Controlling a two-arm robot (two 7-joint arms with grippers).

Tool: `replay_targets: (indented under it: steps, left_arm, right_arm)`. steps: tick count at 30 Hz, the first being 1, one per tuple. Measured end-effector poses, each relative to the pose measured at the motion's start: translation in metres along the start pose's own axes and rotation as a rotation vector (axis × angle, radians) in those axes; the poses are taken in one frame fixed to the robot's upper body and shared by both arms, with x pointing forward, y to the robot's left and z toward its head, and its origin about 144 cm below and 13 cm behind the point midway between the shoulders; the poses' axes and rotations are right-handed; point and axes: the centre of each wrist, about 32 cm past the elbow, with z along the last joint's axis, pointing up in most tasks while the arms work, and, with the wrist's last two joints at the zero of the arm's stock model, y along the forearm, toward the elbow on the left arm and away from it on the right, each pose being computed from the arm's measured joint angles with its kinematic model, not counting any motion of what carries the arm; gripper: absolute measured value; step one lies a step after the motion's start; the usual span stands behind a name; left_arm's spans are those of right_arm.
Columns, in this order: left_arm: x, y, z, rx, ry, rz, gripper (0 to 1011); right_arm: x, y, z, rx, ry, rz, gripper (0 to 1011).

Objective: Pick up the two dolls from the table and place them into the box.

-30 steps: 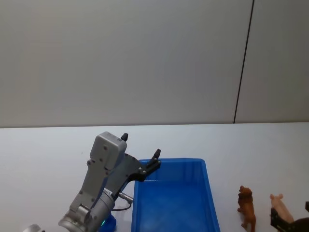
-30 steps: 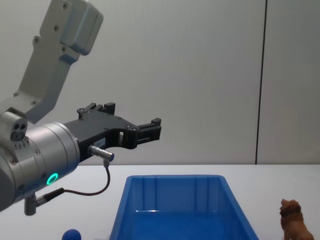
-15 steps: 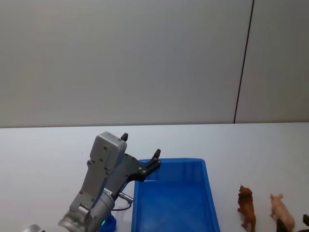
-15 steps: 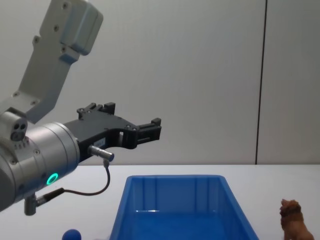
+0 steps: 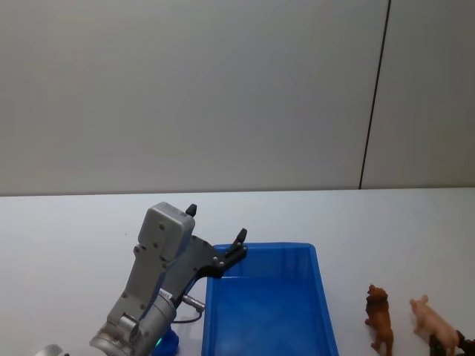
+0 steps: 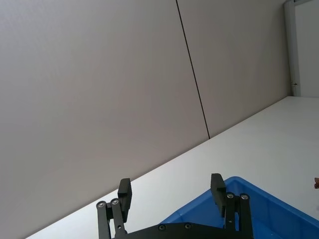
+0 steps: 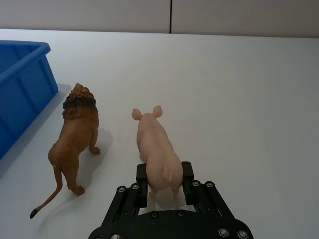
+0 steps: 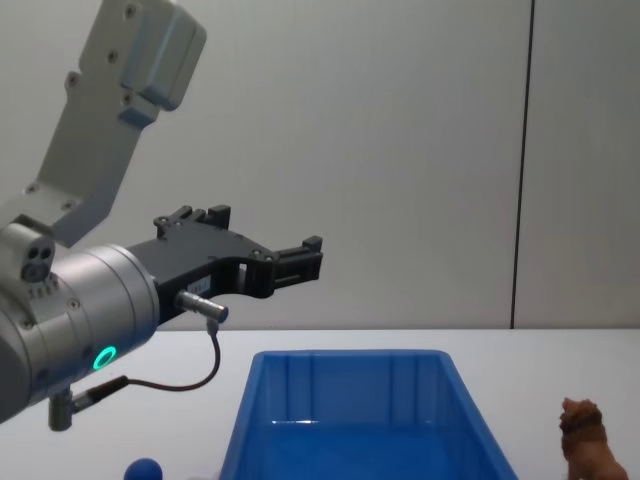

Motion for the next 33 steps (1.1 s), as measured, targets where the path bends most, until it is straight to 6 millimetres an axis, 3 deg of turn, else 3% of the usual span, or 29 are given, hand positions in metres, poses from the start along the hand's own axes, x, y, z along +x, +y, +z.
replay_targets:
  steps: [10, 33]
  left_arm:
    - [0.0, 0.0, 0.0, 0.0, 0.0, 0.0, 1001]
    - [0.0, 0.0, 0.0, 0.0, 0.0, 0.0, 1001]
  right_arm:
    - [-0.001, 0.001, 0.0, 0.051, -0.018, 0.028, 383]
    - [-0.024, 0.001, 0.044, 0.233, -0.035, 0.216, 383]
